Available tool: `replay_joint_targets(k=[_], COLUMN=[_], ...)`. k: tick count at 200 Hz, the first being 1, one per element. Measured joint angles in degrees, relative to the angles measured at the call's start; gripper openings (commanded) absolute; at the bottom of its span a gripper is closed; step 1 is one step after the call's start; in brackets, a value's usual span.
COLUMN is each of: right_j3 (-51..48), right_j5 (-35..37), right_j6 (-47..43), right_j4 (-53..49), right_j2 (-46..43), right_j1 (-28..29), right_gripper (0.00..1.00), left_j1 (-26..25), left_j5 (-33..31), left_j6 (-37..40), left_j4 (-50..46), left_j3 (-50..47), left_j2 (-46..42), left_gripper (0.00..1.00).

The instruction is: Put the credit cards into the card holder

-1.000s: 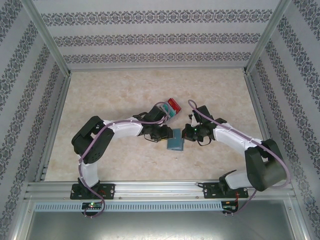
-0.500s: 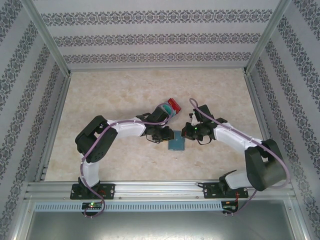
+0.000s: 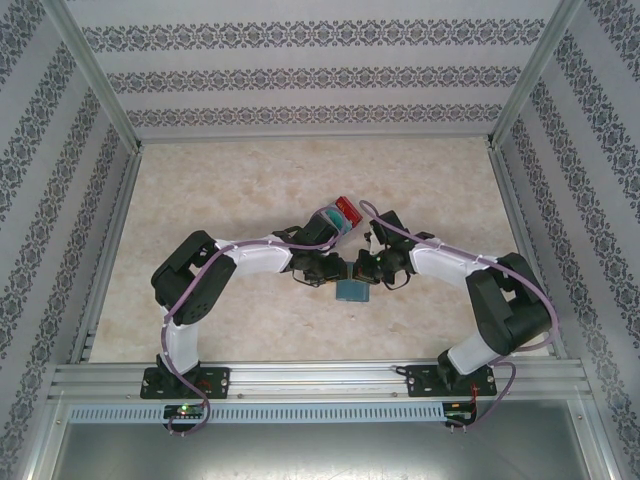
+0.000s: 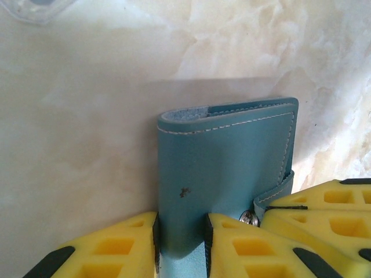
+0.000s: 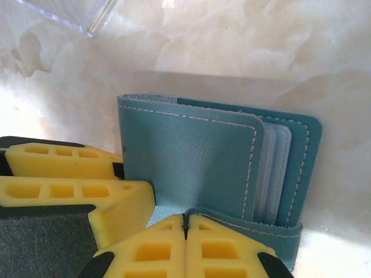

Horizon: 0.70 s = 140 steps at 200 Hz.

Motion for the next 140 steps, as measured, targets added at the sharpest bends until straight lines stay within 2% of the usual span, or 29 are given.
replay_joint_targets(k=[43, 140], right_j3=[2.2, 3.9], right_j5=[-0.1, 8.3], right_j6=[0.0, -0.5], right_j4=[-1.2, -3.3], right_j2=[2.3, 2.7], right_j1=[0.4, 5.0], right_gripper=[0.00, 0.00], left_j1=[0.0, 0.1], left_j5=[0.0, 0.0], left_j6=[-0.8, -2.8], left_j4=[0.1, 0.9], left_j3=[-0.1, -0.6], left_j2=[0.0, -0.1], left_gripper=[0.22, 0.19])
